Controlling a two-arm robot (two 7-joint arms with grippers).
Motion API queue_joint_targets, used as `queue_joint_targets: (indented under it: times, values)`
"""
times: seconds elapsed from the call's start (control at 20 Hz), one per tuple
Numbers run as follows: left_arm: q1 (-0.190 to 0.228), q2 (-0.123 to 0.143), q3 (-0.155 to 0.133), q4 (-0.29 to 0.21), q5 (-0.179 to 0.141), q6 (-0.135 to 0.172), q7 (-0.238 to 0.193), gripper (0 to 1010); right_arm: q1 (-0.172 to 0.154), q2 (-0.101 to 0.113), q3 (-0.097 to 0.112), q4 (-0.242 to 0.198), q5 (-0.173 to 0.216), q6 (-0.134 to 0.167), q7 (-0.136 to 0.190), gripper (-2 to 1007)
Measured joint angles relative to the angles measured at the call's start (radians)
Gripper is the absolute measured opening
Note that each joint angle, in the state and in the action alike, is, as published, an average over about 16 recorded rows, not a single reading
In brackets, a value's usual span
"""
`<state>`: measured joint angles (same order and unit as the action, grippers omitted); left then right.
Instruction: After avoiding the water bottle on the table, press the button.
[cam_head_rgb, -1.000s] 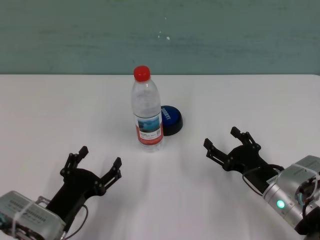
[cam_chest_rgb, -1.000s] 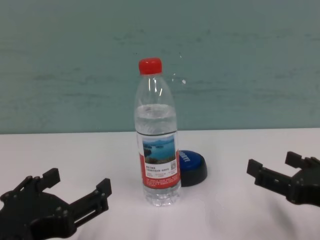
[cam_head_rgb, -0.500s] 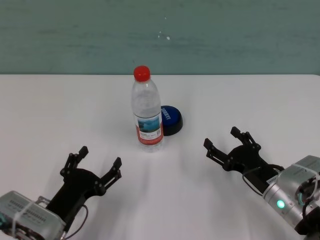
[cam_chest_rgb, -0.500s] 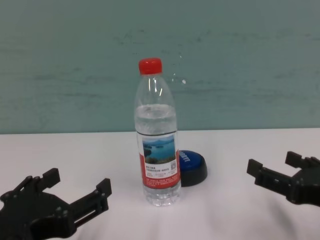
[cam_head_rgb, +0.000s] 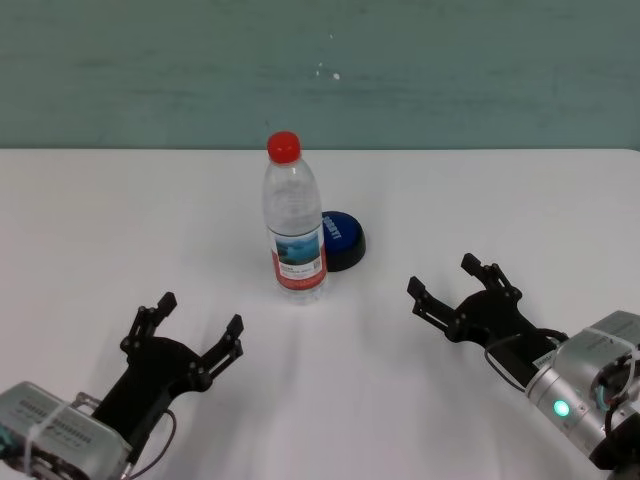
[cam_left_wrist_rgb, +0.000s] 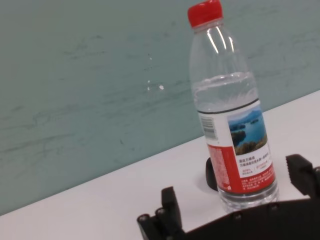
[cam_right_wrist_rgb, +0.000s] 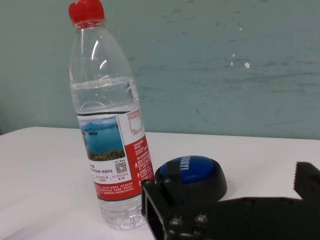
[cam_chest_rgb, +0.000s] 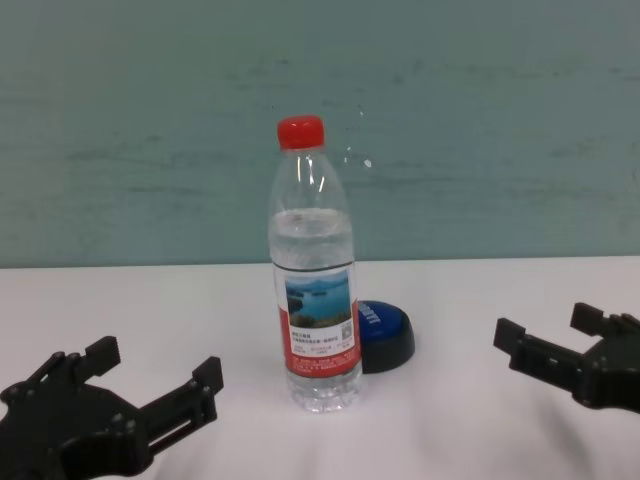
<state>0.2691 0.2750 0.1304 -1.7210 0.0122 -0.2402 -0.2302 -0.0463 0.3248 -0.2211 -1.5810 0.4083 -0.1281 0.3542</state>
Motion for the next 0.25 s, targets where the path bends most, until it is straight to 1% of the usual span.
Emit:
queue_joint_targets:
  times: [0.25]
  values:
    - [0.0,0.0,0.0,0.0,0.0,0.0,0.0,1000,0.0,0.0,0.0,0.0,0.0,0.0,0.0,1004]
